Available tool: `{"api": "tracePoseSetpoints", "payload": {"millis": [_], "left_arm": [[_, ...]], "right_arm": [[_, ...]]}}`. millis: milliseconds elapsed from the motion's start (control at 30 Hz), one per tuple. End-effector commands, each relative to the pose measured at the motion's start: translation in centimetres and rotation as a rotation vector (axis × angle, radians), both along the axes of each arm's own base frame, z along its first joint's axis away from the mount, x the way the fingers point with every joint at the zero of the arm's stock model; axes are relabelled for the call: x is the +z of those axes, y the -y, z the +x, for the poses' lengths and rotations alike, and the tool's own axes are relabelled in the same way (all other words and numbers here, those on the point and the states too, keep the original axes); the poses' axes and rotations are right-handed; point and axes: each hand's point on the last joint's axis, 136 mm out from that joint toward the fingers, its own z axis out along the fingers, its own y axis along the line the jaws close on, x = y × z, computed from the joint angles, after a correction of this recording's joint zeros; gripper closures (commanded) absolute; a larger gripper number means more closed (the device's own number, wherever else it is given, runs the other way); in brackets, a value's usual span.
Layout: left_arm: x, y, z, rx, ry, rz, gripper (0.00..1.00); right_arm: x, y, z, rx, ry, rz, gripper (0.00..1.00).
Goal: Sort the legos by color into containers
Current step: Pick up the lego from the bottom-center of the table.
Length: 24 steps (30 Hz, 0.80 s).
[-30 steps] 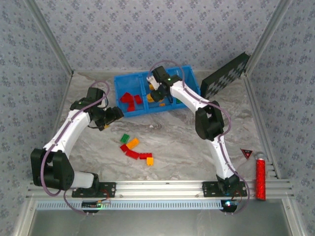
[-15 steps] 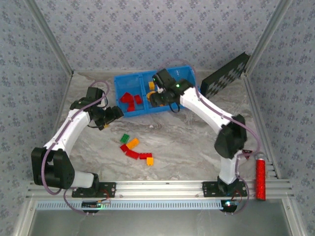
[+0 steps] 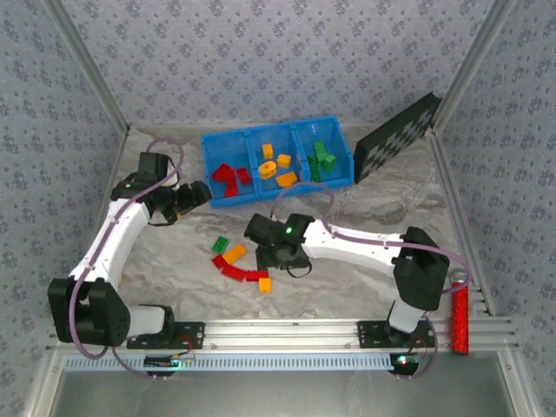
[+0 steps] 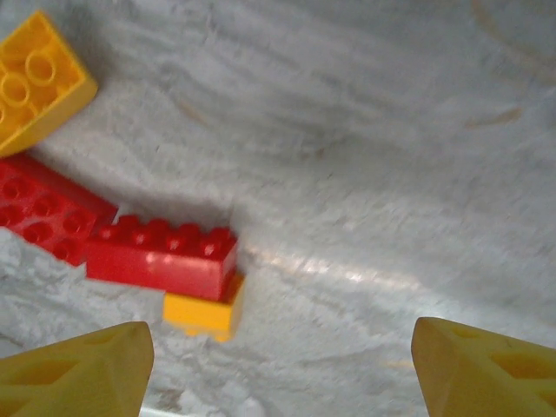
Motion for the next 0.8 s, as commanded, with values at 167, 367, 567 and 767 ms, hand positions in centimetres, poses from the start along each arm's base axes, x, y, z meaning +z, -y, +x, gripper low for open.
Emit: {"api": "tracePoseSetpoints", "payload": {"millis": [167,367,567,767], "left_arm": [[0.9,0.4,-0.7,-0.032,0.057,-0.031,0.17],[0.5,0.2,-1.4,-0.027,0.058,-0.026,0.17],[0.1,0.1,-1.6,-0.029,0.051,-0.02,0.17],[0.5,0.1,-1.5,-0.028,0.055,-0.018,0.16]], "right_arm": [[-2.7,-3.2,-1.7,-0.069,-0.096,0.022,0.2],[-4.5,-3.1,-2.9,-0.032,-0.152,-0.033,0.22],[-5.3,-3.4,-3.5,0.001,-0.178,-0.06,0.25],[-6.3,-3.5,-3.8,0.03,-0.216,-0.085,0.35]]}}
